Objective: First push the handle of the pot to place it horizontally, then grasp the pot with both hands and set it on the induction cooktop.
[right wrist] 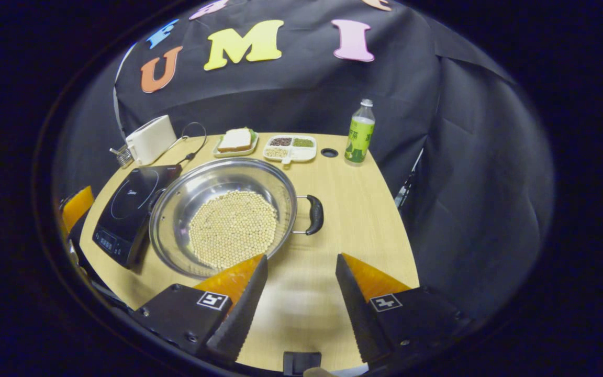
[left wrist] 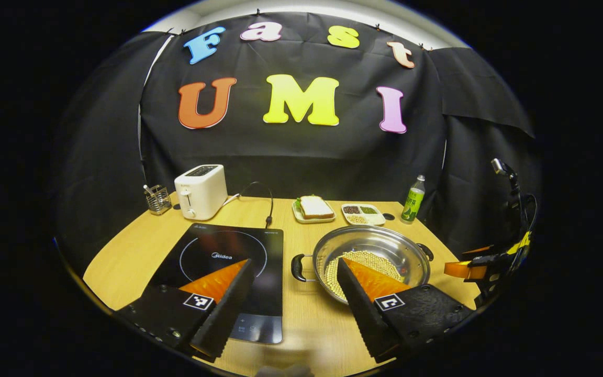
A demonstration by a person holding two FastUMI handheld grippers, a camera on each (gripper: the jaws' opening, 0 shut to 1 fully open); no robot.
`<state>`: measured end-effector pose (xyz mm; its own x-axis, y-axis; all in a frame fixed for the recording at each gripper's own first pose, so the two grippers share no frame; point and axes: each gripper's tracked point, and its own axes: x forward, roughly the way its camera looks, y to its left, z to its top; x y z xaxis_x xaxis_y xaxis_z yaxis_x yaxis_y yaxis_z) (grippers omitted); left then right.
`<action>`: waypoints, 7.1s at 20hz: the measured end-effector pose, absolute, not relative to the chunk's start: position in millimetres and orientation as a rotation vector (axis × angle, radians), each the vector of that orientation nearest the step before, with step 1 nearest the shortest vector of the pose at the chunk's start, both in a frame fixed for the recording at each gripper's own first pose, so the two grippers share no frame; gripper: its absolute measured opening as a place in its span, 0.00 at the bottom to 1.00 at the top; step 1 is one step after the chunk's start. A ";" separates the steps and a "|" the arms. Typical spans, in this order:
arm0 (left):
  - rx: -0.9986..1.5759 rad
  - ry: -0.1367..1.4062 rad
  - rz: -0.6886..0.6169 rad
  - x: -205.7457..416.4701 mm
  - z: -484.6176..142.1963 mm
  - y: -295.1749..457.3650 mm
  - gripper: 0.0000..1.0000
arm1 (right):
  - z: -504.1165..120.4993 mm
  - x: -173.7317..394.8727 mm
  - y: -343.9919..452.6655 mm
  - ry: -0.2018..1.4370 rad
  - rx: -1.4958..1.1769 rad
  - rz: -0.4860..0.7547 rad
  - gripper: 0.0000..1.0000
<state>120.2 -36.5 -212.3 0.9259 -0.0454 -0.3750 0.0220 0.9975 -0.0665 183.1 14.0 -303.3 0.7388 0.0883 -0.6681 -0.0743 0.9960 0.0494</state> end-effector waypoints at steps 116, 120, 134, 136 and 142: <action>0.088 0.574 0.081 223.7 -286.2 257.0 0.74 | -288.5 280.2 344.9 0.809 0.050 0.155 0.72; 0.118 0.508 0.107 217.3 -255.4 258.0 0.97 | -245.4 282.0 341.0 0.649 -0.053 0.181 0.77; 0.042 0.304 0.103 128.6 -129.0 172.1 0.96 | -142.0 190.8 275.8 0.452 -0.063 0.234 0.80; 0.030 0.266 0.092 120.2 -105.7 151.5 0.97 | -119.6 176.9 248.8 0.407 -0.069 0.215 0.80; 0.054 0.168 0.073 95.6 -47.6 90.7 0.96 | -62.1 144.7 167.1 0.277 -0.070 0.166 0.80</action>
<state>95.6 90.7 -47.6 0.9832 0.0775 -0.1653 -0.0684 0.9958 0.0602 144.7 167.1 -62.1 0.9482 0.1536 -0.2779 -0.1729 0.9839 -0.0459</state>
